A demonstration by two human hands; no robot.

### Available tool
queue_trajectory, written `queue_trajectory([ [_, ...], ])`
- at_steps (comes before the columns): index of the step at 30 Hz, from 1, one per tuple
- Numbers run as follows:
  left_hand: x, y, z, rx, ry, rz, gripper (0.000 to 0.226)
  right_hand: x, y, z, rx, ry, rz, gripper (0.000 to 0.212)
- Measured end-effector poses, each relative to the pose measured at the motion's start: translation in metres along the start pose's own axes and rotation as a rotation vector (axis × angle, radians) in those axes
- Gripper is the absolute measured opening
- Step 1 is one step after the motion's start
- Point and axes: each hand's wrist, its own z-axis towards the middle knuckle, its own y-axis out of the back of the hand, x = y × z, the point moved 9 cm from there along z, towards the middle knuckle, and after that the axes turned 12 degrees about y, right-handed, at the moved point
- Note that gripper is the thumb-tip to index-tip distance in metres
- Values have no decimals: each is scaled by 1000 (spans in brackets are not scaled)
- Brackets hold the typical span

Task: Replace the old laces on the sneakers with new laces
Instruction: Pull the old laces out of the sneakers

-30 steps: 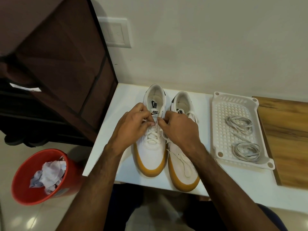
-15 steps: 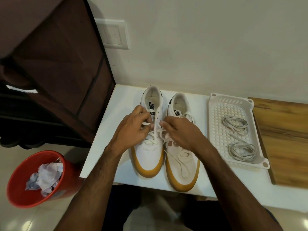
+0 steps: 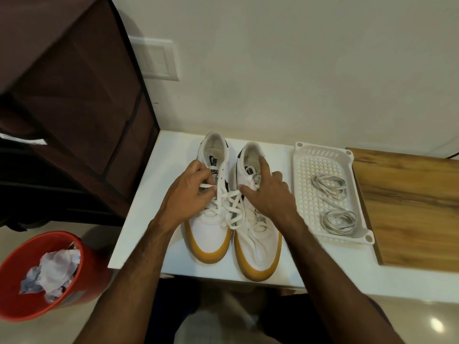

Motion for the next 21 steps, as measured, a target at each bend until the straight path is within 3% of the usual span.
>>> queue_trajectory([
  [6, 1, 0, 0, 6, 0, -7, 11, -4, 6, 22, -10, 5, -104, 79],
  [21, -1, 1, 1, 19, -3, -25, 10, -40, 38, 72, -91, 10, -40, 70],
])
